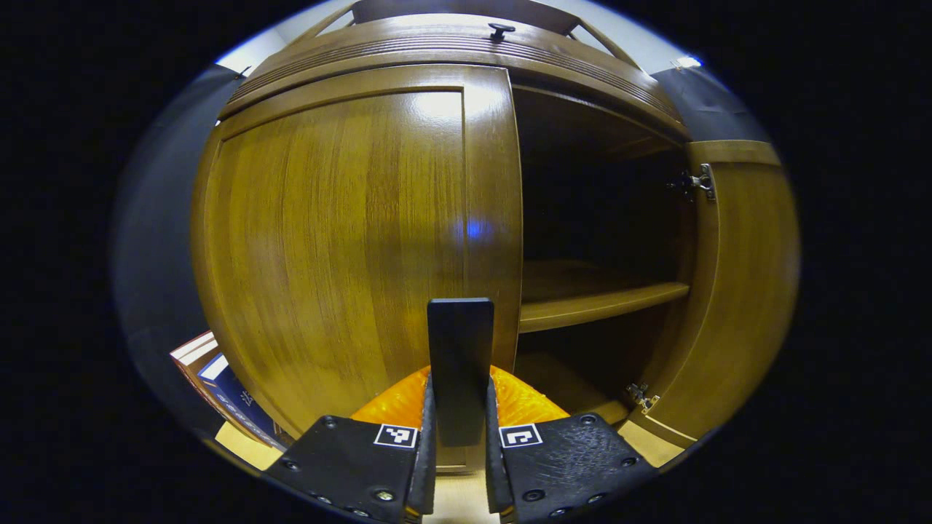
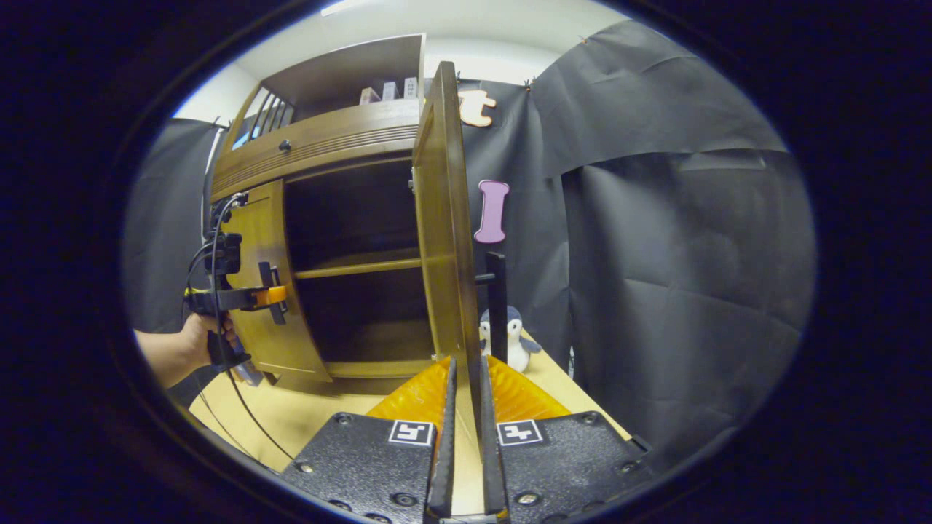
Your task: Open the right door of the double-door shoe cabinet with the right hand, and open the left door with the left hand.
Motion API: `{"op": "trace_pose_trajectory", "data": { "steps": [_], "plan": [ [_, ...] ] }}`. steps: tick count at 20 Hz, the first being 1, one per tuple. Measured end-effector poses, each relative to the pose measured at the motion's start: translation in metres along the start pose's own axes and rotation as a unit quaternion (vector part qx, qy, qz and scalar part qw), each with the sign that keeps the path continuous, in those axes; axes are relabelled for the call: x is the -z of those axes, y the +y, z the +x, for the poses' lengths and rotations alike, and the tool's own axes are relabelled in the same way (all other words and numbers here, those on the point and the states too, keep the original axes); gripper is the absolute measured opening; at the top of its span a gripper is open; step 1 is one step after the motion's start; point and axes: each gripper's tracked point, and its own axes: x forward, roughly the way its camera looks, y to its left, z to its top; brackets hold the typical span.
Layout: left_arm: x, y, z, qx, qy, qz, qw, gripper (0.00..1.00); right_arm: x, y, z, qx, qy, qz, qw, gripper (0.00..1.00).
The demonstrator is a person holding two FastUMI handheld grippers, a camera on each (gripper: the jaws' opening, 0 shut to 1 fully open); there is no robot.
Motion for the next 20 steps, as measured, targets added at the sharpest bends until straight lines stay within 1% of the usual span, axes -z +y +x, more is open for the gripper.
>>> {"op": "trace_pose_trajectory", "data": {
  "steps": [1, 2, 4, 5, 8, 9, 10, 11, 12, 15, 17, 18, 19, 20],
  "plan": [
    [0.001, 0.000, -0.005, 0.002, 0.002, 0.004, 1.000, 0.27, 0.000, 0.003, 0.000, -0.003, 0.001, -0.001, 1.000, 0.19],
    [0.002, 0.001, -0.010, 0.004, 0.003, 0.008, 1.000, 0.27, 0.002, 0.006, 0.000, -0.006, 0.003, -0.003, 1.000, 0.23],
    [0.005, 0.002, -0.021, -0.003, 0.003, 0.006, 1.000, 0.27, 0.001, 0.012, -0.003, -0.006, 0.005, -0.015, 1.000, 0.34],
    [0.005, 0.003, -0.026, -0.009, 0.001, 0.008, 1.000, 0.27, -0.003, 0.015, -0.003, -0.007, -0.001, -0.020, 1.000, 0.35],
    [0.005, 0.004, -0.036, -0.016, 0.001, 0.003, 1.000, 0.27, -0.006, 0.023, -0.001, -0.016, -0.004, -0.028, 0.999, 0.51],
    [0.008, 0.005, -0.042, -0.016, 0.003, 0.000, 1.000, 0.27, -0.006, 0.025, 0.000, -0.019, -0.003, -0.028, 0.999, 0.53],
    [0.010, 0.006, -0.048, -0.016, 0.004, -0.001, 1.000, 0.27, -0.005, 0.027, 0.000, -0.023, 0.000, -0.028, 0.999, 0.58],
    [0.010, 0.008, -0.053, -0.017, 0.002, -0.001, 1.000, 0.27, -0.004, 0.029, -0.001, -0.026, 0.002, -0.030, 0.999, 0.59],
    [0.011, 0.010, -0.057, -0.018, 0.002, 0.002, 1.000, 0.27, -0.002, 0.032, -0.001, -0.030, 0.002, -0.033, 0.999, 0.66],
    [0.013, 0.013, -0.073, -0.020, 0.004, 0.001, 1.000, 0.27, -0.005, 0.049, 0.001, -0.053, -0.001, -0.047, 0.997, 0.66],
    [0.016, 0.017, -0.084, -0.025, 0.004, -0.002, 1.000, 0.27, -0.006, 0.063, 0.003, -0.073, -0.004, -0.056, 0.996, 0.70],
    [0.018, 0.020, -0.090, -0.030, 0.005, -0.002, 1.000, 0.27, -0.004, 0.070, 0.004, -0.084, -0.004, -0.061, 0.995, 0.74],
    [0.017, 0.023, -0.094, -0.034, 0.004, 0.002, 0.999, 0.27, -0.003, 0.076, 0.006, -0.091, -0.002, -0.068, 0.993, 0.72],
    [0.018, 0.026, -0.101, -0.038, 0.005, 0.003, 0.999, 0.27, -0.002, 0.080, 0.008, -0.098, -0.002, -0.074, 0.992, 0.75]
  ]
}}
